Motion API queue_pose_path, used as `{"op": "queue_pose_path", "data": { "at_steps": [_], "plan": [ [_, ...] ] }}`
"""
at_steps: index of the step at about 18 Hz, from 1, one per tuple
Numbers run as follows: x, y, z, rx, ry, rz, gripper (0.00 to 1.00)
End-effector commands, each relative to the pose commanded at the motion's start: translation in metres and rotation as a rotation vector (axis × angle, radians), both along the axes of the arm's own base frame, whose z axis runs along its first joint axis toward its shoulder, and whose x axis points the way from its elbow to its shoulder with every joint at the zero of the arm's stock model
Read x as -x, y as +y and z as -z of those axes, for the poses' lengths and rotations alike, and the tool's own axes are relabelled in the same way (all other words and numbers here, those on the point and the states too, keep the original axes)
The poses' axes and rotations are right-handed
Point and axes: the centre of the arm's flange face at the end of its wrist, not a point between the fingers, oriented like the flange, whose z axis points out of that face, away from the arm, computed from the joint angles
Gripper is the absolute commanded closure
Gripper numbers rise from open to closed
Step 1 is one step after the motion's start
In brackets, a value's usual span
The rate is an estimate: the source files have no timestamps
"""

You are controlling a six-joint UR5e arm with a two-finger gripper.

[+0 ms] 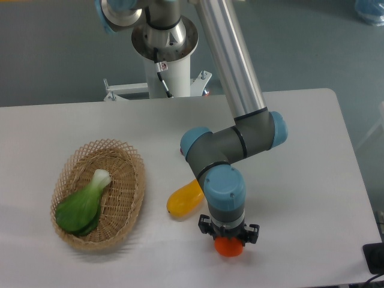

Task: Pick up the orange from the table
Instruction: 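Lift the held tangerine up off the table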

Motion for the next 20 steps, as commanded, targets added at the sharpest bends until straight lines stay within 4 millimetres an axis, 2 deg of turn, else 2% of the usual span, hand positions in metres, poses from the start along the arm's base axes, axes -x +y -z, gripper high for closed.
{"op": "queue_pose_path", "data": {
  "at_steps": [7,12,20],
  "plan": [
    [0.012,-0.022,-0.045,-0.022,0.051,0.044,0.45],
    [0.021,-0.061,-0.077,0.046,-0.001,0.143,0.42],
    [0.035,-0.074,-0.094,0.049,-0.011,0.136,0.39]
  ]
}}
